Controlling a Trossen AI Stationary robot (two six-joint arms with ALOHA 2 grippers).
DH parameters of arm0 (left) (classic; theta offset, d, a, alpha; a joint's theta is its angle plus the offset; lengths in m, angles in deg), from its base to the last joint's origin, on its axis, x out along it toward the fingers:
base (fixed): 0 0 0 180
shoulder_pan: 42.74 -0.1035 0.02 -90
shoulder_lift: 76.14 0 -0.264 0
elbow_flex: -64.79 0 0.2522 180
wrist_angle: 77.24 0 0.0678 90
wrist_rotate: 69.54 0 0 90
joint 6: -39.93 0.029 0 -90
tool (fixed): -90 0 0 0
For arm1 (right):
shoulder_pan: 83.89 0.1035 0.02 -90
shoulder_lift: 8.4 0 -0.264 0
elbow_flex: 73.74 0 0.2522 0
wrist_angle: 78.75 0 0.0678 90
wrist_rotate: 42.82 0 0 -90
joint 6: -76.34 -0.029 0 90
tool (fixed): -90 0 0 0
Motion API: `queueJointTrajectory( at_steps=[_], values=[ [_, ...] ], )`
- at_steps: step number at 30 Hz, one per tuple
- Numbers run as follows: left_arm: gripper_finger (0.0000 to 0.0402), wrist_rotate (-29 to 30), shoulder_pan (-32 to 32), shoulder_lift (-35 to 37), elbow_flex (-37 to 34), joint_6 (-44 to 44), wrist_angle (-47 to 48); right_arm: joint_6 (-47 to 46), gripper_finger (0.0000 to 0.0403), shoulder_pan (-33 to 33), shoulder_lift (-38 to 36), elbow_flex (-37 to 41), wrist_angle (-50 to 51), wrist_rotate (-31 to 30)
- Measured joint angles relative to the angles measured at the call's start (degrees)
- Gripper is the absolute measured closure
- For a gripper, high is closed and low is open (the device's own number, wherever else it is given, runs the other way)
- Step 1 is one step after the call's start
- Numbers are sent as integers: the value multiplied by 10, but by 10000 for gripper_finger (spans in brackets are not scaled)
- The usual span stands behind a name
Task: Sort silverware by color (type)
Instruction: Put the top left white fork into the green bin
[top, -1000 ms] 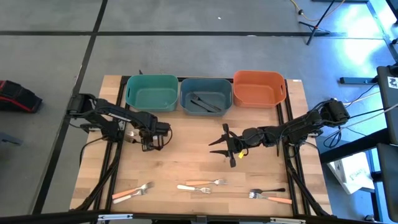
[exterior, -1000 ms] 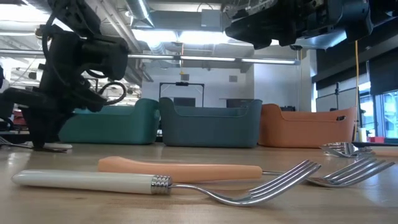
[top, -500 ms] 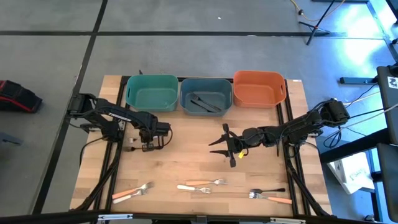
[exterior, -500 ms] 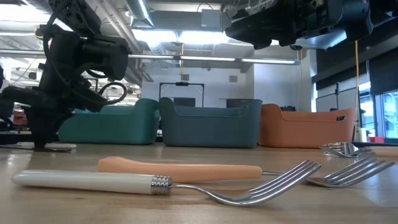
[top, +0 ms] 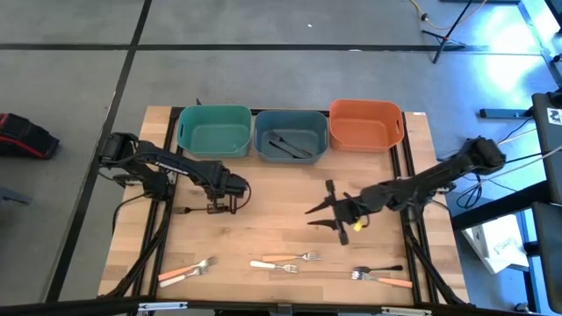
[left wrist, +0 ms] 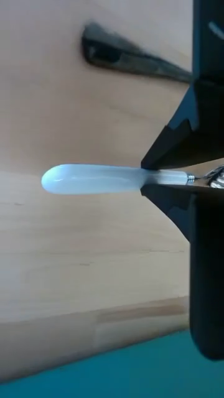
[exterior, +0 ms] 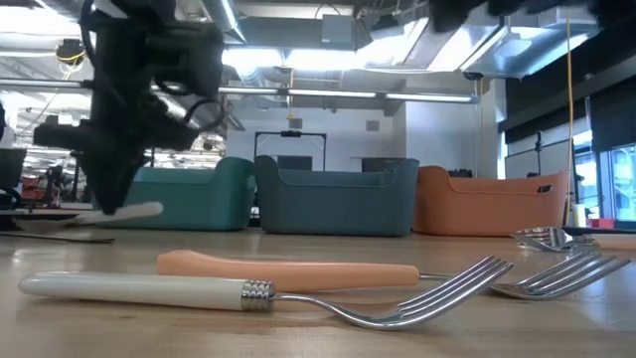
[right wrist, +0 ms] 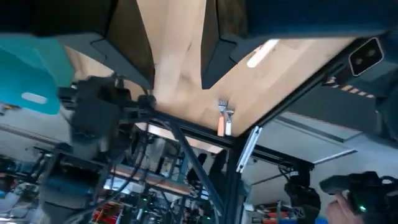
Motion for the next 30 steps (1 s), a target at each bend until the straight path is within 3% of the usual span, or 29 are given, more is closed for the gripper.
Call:
queueJointTrajectory(
  at_steps=[5, 9, 19, 30],
  values=[
    [374, 5, 10, 2, 29, 1, 20, 0, 278, 54, -58, 0, 82, -111],
    [379, 3, 13, 4, 46, 1, 32, 3, 278, 75, -61, 0, 99, -158],
    [379, 3, 17, 16, 101, 6, 64, 4, 278, 69, -57, 0, 106, -163],
    [379, 13, 28, 112, 102, -7, 38, 4, 278, 70, -57, 0, 106, -163]
  ],
)
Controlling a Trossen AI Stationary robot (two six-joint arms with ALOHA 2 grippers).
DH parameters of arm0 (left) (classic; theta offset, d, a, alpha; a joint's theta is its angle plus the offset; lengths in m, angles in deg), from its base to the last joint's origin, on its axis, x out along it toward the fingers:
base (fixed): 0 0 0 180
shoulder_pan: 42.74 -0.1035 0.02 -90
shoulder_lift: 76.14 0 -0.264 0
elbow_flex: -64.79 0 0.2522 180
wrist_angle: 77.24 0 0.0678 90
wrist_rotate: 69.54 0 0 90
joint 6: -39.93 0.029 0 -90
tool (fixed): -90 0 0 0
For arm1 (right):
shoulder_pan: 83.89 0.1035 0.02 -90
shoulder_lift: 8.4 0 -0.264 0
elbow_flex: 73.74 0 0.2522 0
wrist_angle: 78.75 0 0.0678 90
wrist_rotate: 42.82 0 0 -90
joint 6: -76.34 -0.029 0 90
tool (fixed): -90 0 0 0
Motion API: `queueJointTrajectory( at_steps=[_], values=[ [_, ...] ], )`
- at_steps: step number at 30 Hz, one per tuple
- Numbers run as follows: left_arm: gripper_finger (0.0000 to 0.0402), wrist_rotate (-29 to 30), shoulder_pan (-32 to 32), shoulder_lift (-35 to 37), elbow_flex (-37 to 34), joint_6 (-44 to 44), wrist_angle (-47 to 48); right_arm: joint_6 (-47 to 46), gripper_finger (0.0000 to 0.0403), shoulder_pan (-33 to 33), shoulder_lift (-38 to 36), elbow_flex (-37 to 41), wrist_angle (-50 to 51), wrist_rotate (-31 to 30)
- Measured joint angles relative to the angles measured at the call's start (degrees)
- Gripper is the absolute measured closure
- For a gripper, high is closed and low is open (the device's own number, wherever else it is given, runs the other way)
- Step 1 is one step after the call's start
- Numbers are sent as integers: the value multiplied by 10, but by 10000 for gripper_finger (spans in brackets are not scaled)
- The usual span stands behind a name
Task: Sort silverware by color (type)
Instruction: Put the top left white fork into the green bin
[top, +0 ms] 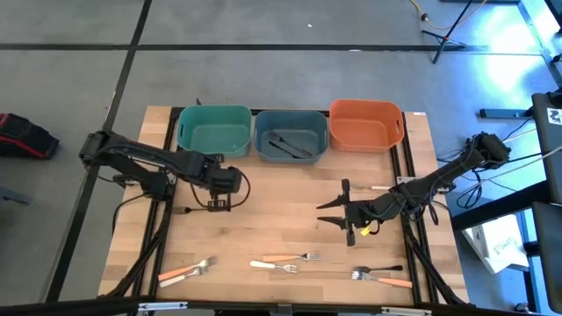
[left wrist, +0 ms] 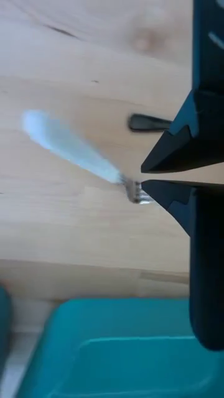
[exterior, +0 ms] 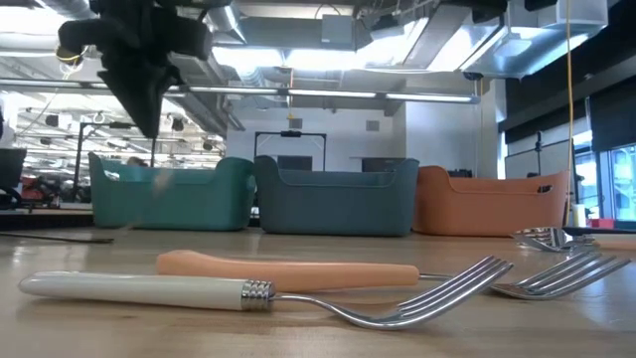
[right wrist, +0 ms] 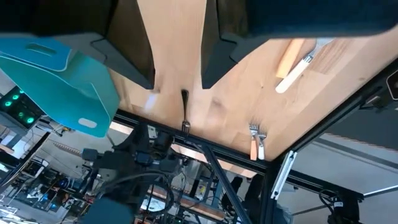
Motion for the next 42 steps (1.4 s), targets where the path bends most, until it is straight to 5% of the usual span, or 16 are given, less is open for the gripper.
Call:
queueJointTrajectory(
  at_steps=[13, 20, 28, 42],
  values=[
    [371, -16, -12, -6, -109, 34, -200, 0, 278, 0, 0, 0, 0, 0],
    [309, -92, -47, -6, -161, 67, -300, 0, 278, 0, 0, 0, -1, 0],
    [243, -105, -74, -6, -197, 144, -373, 0, 278, 0, 0, 0, -2, 0],
    [267, -117, -82, -6, -290, 190, -493, 2, 278, -1, 1, 0, -5, 0]
  ],
)
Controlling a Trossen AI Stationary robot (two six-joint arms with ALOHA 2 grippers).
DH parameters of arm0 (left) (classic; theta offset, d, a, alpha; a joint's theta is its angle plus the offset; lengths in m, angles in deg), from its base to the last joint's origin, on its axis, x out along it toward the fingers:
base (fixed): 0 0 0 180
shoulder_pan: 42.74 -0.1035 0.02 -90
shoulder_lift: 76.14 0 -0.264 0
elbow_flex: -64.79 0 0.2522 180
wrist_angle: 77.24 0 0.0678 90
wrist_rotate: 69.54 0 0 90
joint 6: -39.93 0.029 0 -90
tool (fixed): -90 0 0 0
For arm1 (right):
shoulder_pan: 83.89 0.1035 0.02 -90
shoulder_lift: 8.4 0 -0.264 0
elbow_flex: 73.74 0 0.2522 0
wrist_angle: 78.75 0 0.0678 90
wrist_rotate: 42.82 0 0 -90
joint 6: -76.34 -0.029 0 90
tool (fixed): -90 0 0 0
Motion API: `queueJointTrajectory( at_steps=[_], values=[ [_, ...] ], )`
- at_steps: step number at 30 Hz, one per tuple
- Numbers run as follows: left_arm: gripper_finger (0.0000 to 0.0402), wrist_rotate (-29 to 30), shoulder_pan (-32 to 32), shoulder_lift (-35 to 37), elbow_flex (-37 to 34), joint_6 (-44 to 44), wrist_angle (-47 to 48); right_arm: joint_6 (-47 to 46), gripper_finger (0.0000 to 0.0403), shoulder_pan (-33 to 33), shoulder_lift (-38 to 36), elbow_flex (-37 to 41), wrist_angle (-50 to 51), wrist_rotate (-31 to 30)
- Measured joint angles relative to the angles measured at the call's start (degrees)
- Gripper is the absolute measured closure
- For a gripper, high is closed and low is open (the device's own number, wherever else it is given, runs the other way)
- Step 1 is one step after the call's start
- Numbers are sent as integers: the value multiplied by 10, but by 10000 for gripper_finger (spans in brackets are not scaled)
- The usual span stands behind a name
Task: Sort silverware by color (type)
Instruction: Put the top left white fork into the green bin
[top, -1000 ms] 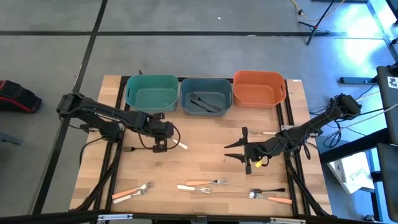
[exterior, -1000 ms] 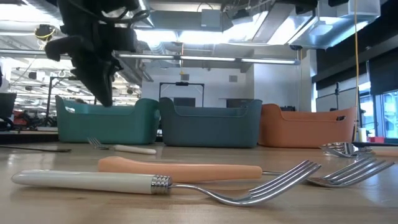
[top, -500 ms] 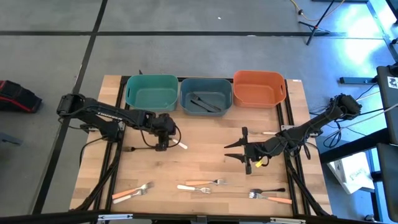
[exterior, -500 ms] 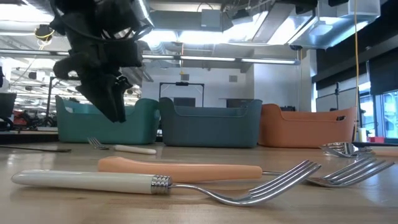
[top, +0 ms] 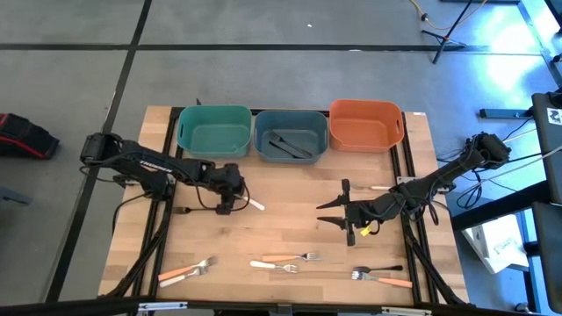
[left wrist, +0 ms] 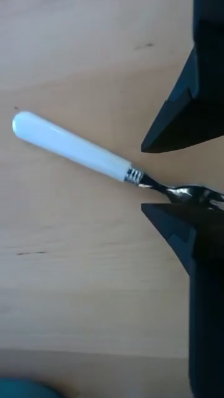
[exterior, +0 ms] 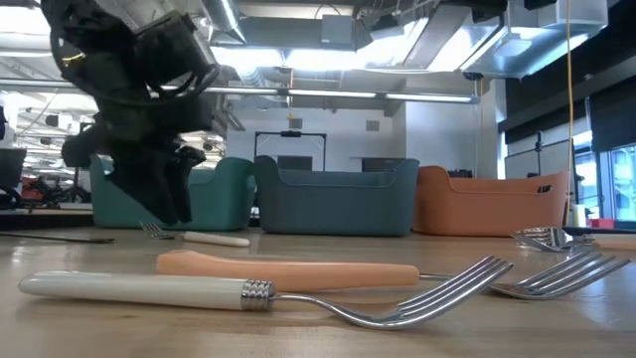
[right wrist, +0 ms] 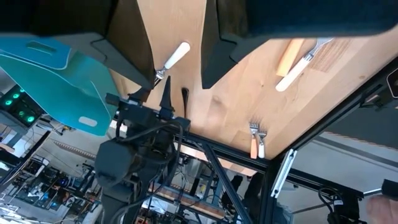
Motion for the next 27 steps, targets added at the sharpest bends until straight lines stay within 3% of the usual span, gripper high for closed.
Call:
queueJointTrajectory(
  at_steps=[4, 8, 18, 27],
  values=[
    [276, -1, -15, 0, -10, 0, -5, 0, 278, 0, 0, 0, 0, 0],
    [284, -40, -30, -4, -14, 0, -29, 0, 278, 0, 0, 0, 0, 0],
    [302, -48, -32, -71, -11, 24, -54, 0, 278, 0, 0, 0, 0, 0],
    [376, -56, -32, -73, -11, 33, -54, 0, 278, 0, 0, 0, 0, 0]
  ],
)
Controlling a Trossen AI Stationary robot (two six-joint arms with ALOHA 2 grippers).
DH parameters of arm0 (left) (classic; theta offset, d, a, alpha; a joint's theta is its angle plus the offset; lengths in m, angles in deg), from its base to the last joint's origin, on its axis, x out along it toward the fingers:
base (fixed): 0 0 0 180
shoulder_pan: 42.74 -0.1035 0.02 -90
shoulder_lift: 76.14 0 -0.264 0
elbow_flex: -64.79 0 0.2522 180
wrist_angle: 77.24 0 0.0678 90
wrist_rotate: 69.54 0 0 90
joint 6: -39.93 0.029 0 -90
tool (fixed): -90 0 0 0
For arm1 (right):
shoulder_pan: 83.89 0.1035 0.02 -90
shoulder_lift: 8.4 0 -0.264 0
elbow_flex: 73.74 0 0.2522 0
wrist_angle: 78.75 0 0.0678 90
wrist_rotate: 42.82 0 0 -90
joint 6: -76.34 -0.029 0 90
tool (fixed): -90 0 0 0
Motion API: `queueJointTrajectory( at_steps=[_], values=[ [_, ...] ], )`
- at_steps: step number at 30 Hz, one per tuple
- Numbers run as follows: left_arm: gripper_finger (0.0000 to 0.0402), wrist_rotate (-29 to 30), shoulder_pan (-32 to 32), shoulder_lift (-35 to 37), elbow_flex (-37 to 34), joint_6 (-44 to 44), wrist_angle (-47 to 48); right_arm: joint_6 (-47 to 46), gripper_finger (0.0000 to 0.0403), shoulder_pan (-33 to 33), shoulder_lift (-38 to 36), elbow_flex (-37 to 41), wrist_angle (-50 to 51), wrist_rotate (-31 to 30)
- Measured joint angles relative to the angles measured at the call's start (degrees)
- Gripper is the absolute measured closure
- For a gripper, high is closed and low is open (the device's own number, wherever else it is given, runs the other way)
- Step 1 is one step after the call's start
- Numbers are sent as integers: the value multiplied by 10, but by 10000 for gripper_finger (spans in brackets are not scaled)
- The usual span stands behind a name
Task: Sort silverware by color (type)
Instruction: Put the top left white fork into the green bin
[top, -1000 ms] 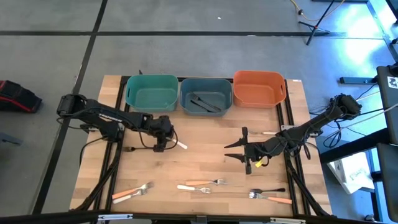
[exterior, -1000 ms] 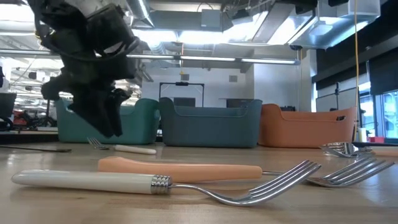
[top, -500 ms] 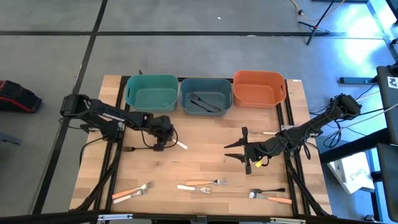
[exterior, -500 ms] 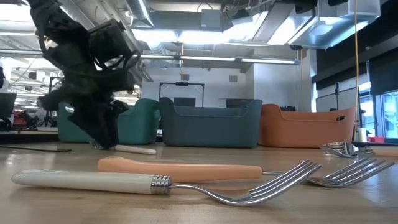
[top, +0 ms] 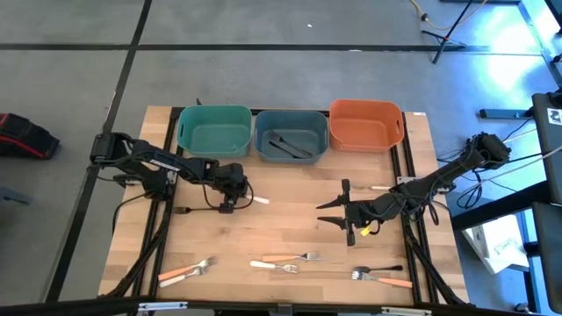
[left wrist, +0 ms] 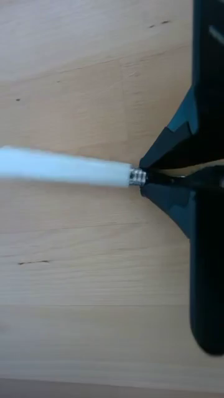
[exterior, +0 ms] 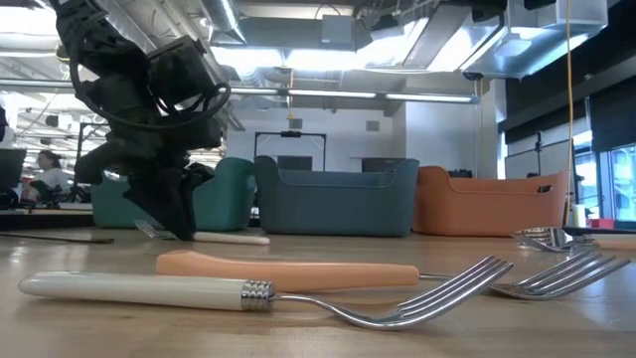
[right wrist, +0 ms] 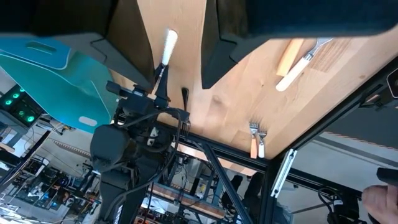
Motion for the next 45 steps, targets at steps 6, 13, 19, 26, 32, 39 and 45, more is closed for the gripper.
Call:
queueJointTrajectory(
  at_steps=[6, 13, 19, 26, 32, 39, 45],
  values=[
    [395, 4, 4, 14, -1, -13, 2, 0, 278, 0, 0, 0, 0, 0],
    [390, 6, 19, 54, 11, -35, 41, 0, 278, 0, 0, 0, 0, 0],
    [389, 44, 33, 82, 45, -48, 97, 0, 278, 0, 0, 0, 0, 0],
    [389, 56, 36, 141, 87, -50, 156, 0, 278, 0, 0, 0, 0, 0],
    [389, 98, 28, 221, 113, -47, 212, 0, 278, 0, 0, 0, 0, 0],
    [389, 175, -17, 318, 117, -29, 253, 0, 278, 0, 0, 0, 0, 0],
    [388, 216, -92, 361, 117, 7, 253, 0, 278, 0, 0, 0, 0, 0]
  ],
)
